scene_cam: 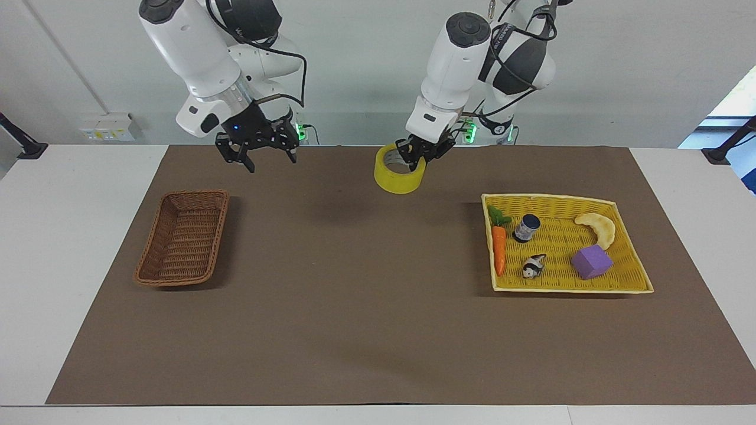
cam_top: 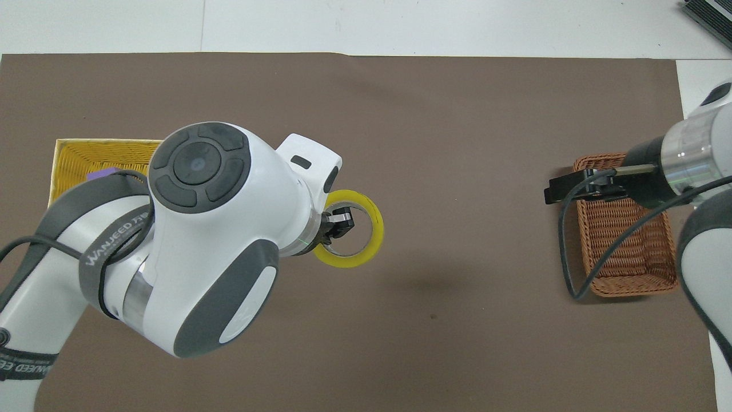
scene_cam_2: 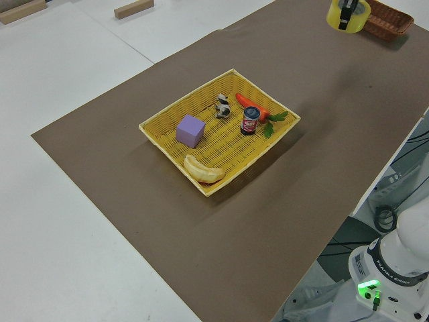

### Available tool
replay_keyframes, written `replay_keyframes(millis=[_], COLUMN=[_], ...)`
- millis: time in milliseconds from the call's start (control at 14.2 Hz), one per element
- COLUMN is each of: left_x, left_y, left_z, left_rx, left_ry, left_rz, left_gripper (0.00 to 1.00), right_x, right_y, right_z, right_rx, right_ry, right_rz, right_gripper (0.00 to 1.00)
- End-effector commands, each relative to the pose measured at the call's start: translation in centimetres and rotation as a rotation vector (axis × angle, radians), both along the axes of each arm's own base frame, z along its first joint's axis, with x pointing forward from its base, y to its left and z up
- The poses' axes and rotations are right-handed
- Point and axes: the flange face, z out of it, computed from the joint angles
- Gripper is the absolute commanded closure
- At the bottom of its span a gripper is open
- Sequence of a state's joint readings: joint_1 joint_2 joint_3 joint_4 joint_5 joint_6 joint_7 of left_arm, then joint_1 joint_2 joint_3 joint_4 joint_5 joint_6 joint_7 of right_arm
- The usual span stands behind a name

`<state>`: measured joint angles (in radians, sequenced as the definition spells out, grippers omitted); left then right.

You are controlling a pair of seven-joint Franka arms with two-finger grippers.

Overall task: Move tape to another basket
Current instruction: 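Lift the tape with the left gripper while the right gripper reaches toward it, then grasp the tape rim with the right gripper beside the left gripper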

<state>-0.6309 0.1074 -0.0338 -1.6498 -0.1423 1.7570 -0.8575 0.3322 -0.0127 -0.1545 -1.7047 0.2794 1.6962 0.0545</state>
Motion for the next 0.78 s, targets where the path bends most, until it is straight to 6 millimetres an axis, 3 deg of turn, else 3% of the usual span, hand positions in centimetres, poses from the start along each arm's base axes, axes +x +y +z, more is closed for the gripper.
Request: replay_keyframes(millis=[0, 141, 282, 494, 706], left_x=[0.3, 0.2, 0.5, 0.3, -0.2], left_y=[-2.9, -5.0, -5.7, -7.2, -9.0], left_z=[-1.7, -2.7, -2.3, -1.9, -3.8], left_rx=[0.019, 0.005, -0.041, -0.100, -0.098], left_ry=[-0.011, -0.027, -0.067, -0.115, -0.116], left_rz=[0.031, 0.046, 0.052, 0.048, 0.041], left_gripper=[1.00, 1.00, 1.00, 1.00, 1.00], right_x=[-0.7, -1.6, -2.6, -2.8, -3.1], right_y=[2.1, 3.9, 3.5, 2.7, 2.9], right_z=[-2.4, -4.5, -5.9, -6.2, -6.9], right_rx=[0.067, 0.084, 0.098, 0.123, 0.166], right_ry=[0.002, 0.015, 0.014, 0.013, 0.038], right_rz=[-0.011, 0.000, 0.001, 0.022, 0.003], right_gripper=[0.00, 0.00, 0.00, 0.00, 0.00])
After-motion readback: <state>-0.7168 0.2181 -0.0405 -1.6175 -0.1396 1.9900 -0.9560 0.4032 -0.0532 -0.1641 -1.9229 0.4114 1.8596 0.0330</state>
